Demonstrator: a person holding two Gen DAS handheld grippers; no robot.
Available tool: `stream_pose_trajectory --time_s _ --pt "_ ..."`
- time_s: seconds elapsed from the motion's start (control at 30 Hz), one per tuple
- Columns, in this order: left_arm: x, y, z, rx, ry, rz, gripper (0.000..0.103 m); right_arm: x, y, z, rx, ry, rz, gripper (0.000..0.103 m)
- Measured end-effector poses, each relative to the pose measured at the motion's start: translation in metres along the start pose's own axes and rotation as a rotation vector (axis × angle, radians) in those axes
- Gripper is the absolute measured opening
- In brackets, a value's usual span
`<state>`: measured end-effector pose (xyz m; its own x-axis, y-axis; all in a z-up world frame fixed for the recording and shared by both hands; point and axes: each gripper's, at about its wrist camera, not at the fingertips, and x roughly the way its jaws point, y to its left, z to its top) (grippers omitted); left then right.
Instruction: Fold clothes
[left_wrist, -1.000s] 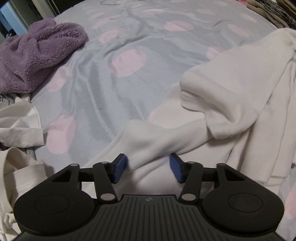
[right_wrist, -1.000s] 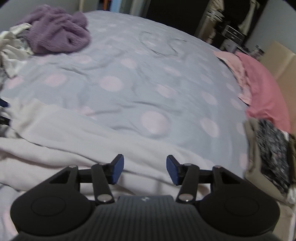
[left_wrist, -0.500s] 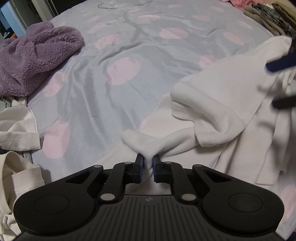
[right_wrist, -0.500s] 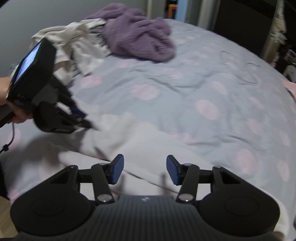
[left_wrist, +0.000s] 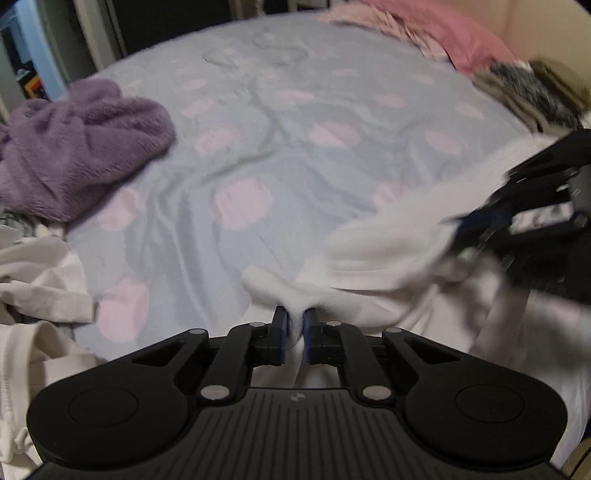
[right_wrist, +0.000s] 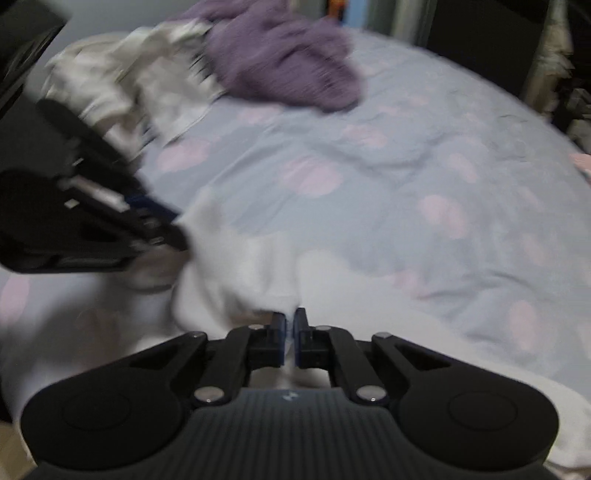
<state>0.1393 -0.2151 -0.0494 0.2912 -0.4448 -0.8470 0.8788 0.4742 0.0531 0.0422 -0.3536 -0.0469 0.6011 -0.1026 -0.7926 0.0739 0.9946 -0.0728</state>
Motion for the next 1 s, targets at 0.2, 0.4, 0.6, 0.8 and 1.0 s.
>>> stream_pose_trajectory --time_s 0.2,0.4,0.6,0.8,1.0 --pt "-0.037 0.033 0.013 -0.139 -0.118 0.044 0.006 -0.063 -0.08 -0.009 0.209 -0.117 -0.271 0.004" --pt "-0.079 0.062 0.021 -0.252 -0.228 0.091 0.006 -0.138 -0.168 -0.043 0.458 -0.185 -0.552 0.004" --pt "-0.108 0.1 0.015 -0.362 -0.298 0.198 0.006 -0.177 -0.214 -0.085 0.541 -0.193 -0.748 0.004" --pt "-0.118 0.144 -0.007 -0.477 -0.271 0.287 0.006 -0.192 -0.248 -0.12 0.56 -0.147 -0.968 0.004" --pt "-0.099 0.157 -0.031 -0.48 -0.143 0.362 0.006 -0.189 -0.289 -0.159 0.635 -0.026 -1.132 0.004"
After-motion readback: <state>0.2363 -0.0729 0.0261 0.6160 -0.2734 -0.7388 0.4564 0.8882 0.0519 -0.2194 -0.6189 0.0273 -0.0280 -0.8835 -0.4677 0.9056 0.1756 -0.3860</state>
